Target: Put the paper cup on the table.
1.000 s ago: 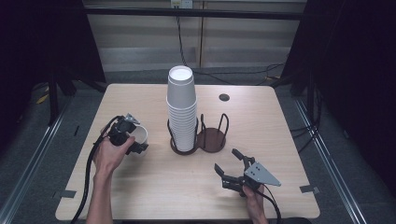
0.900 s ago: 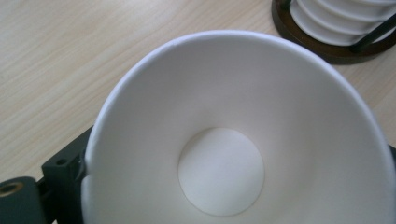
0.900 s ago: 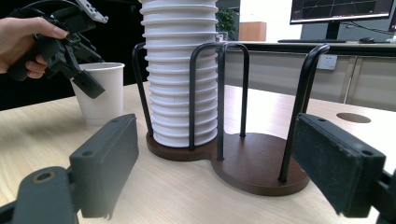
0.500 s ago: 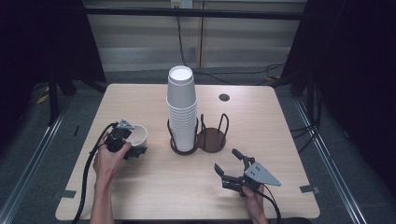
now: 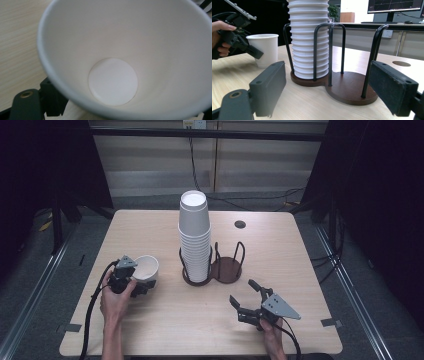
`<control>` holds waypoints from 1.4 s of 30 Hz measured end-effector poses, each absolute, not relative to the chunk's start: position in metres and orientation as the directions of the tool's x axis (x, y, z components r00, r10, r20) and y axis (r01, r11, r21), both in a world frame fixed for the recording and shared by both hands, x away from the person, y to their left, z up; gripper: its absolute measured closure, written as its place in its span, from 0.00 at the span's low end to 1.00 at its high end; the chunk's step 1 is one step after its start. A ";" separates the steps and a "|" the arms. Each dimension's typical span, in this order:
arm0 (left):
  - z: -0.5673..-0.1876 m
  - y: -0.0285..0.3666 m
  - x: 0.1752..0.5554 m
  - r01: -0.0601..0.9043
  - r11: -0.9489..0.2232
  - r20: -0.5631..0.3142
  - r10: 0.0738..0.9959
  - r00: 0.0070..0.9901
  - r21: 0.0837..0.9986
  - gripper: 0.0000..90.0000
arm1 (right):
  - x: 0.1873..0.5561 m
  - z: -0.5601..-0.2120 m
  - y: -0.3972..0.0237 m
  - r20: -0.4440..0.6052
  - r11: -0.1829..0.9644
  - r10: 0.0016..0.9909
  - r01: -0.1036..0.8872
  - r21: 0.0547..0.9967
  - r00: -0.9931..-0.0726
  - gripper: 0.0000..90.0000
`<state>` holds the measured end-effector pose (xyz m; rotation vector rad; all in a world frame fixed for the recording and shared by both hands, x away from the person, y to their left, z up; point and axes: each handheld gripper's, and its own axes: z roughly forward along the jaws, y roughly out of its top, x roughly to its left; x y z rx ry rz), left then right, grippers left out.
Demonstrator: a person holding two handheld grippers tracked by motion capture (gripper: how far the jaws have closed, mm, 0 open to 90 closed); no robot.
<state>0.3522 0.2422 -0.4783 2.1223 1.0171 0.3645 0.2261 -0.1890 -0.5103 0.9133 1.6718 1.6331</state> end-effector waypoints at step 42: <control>-0.484 0.251 0.253 0.339 -0.069 -0.141 0.818 0.557 0.938 0.24 | 0.226 -0.510 -0.189 0.031 -0.004 0.826 0.050 0.999 -0.564 0.16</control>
